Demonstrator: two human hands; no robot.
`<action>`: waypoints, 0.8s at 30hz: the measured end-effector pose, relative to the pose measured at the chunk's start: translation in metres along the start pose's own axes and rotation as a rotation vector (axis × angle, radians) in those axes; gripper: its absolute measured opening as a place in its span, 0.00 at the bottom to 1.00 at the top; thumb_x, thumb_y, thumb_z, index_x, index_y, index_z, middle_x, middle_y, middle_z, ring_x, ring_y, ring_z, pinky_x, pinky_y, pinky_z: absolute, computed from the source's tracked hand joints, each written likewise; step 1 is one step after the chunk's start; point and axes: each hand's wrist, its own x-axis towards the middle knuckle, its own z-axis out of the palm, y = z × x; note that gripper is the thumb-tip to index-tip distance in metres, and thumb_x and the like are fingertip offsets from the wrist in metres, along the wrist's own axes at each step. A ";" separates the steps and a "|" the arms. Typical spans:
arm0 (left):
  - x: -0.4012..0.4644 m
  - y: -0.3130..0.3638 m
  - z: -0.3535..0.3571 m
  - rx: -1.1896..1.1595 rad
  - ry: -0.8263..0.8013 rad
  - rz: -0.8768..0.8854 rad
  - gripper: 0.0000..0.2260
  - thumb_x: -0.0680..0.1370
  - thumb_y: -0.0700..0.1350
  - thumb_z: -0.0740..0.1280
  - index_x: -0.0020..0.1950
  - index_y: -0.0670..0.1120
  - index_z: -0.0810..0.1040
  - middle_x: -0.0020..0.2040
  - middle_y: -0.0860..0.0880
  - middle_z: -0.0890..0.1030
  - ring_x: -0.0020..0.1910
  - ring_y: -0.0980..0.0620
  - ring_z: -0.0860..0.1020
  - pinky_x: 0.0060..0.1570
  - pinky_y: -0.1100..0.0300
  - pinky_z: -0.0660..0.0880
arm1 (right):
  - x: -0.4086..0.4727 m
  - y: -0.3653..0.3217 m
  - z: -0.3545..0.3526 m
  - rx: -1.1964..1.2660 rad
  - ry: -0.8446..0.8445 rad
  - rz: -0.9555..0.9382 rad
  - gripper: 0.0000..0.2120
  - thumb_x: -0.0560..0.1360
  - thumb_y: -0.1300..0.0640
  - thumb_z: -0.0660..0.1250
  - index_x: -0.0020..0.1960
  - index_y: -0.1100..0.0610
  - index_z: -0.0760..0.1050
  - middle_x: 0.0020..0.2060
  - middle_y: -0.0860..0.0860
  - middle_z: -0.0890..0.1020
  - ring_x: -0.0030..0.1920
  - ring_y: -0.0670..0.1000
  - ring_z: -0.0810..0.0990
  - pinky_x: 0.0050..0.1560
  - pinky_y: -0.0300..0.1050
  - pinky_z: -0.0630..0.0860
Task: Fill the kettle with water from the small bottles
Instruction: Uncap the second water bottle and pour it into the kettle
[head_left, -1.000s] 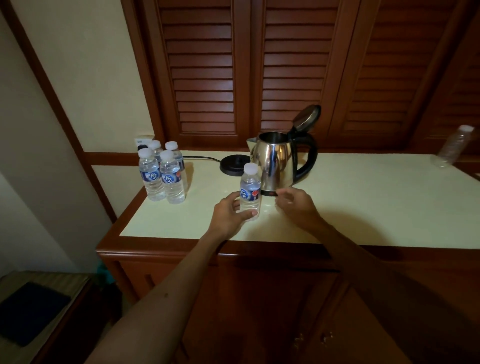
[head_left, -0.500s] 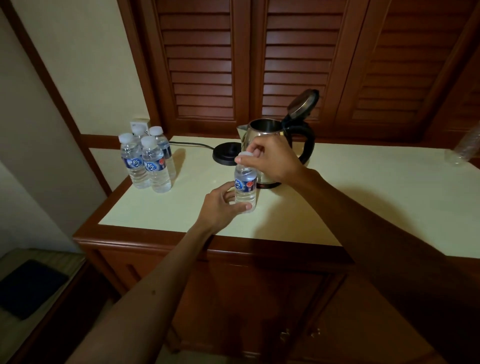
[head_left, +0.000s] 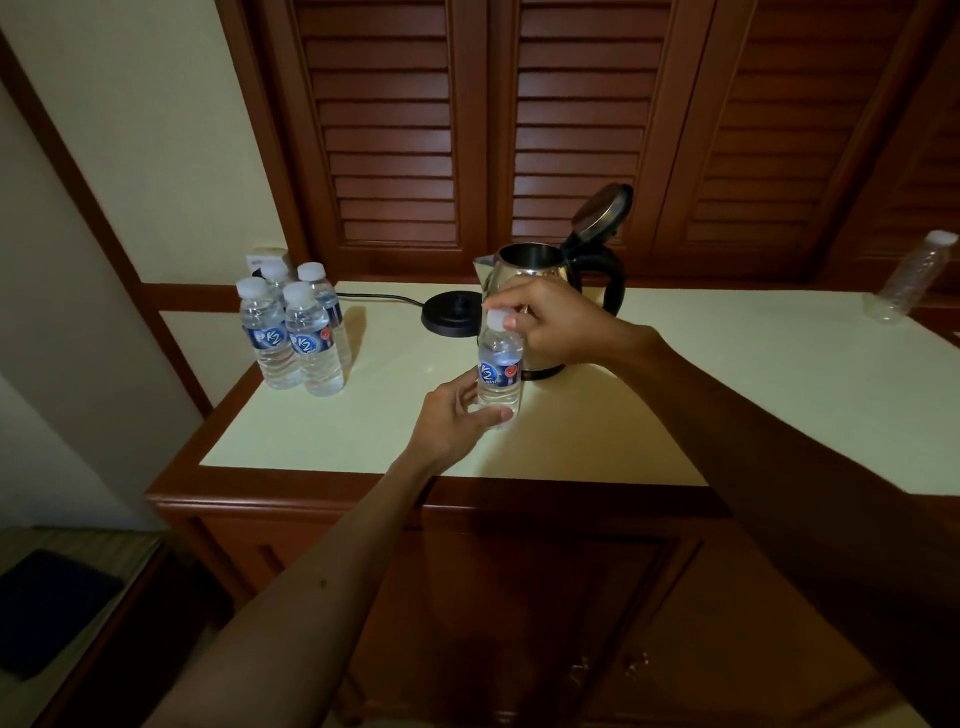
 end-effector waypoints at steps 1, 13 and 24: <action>0.000 0.000 0.001 0.009 0.004 0.005 0.23 0.72 0.41 0.76 0.66 0.50 0.78 0.57 0.53 0.84 0.58 0.55 0.81 0.65 0.46 0.75 | 0.000 -0.001 -0.003 0.037 -0.013 0.028 0.18 0.79 0.58 0.64 0.68 0.56 0.73 0.64 0.54 0.77 0.63 0.52 0.74 0.60 0.44 0.69; -0.003 0.001 -0.001 0.061 -0.010 0.041 0.22 0.73 0.45 0.75 0.67 0.52 0.78 0.58 0.54 0.84 0.58 0.55 0.81 0.64 0.46 0.75 | 0.005 -0.010 -0.011 -0.163 -0.026 -0.010 0.07 0.77 0.56 0.65 0.44 0.59 0.77 0.44 0.51 0.75 0.45 0.52 0.75 0.50 0.53 0.74; 0.000 0.002 -0.002 0.178 -0.003 0.057 0.23 0.74 0.47 0.75 0.69 0.54 0.76 0.63 0.53 0.82 0.60 0.56 0.78 0.61 0.58 0.74 | 0.009 -0.018 -0.023 -0.120 -0.031 0.028 0.12 0.73 0.45 0.71 0.38 0.52 0.78 0.35 0.47 0.78 0.36 0.45 0.77 0.37 0.39 0.67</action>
